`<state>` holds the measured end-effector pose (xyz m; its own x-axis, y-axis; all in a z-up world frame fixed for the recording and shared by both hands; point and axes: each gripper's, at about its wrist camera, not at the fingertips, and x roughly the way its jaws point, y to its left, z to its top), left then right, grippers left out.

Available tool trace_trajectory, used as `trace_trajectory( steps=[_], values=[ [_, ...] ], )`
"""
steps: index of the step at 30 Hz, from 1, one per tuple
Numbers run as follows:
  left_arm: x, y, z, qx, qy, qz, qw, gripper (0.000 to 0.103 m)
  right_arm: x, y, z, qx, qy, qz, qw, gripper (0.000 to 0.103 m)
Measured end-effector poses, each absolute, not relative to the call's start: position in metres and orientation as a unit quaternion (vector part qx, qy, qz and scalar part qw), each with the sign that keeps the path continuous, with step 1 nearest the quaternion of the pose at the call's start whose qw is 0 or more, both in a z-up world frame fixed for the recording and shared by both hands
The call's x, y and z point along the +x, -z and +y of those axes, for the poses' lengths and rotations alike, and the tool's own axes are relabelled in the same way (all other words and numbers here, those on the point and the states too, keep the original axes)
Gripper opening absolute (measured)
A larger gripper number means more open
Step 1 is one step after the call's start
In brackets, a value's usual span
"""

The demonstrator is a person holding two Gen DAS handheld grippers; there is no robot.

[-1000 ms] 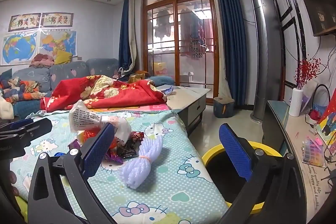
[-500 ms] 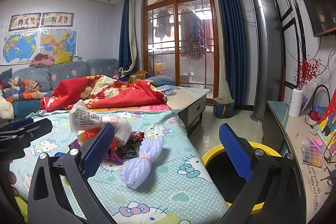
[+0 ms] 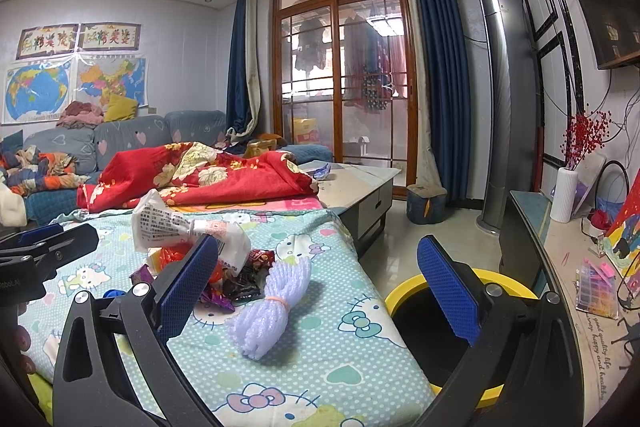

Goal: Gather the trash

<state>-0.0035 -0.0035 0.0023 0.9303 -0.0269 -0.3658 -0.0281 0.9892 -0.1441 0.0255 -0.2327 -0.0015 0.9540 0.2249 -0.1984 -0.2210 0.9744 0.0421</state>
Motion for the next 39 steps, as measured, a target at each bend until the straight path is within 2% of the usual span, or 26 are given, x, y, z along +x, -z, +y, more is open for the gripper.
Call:
trace_trajectory(
  steps=[24,39],
  values=[
    [-0.002,-0.001,0.005,-0.079,0.002,0.185,0.980,0.093,0.025,0.011,-0.225,0.009,-0.123,0.113,0.986,0.097],
    [0.019,-0.005,0.042,-0.100,-0.021,0.199,0.975,0.093,0.052,0.008,-0.200,0.007,-0.170,0.169,0.971,0.097]
  ],
)
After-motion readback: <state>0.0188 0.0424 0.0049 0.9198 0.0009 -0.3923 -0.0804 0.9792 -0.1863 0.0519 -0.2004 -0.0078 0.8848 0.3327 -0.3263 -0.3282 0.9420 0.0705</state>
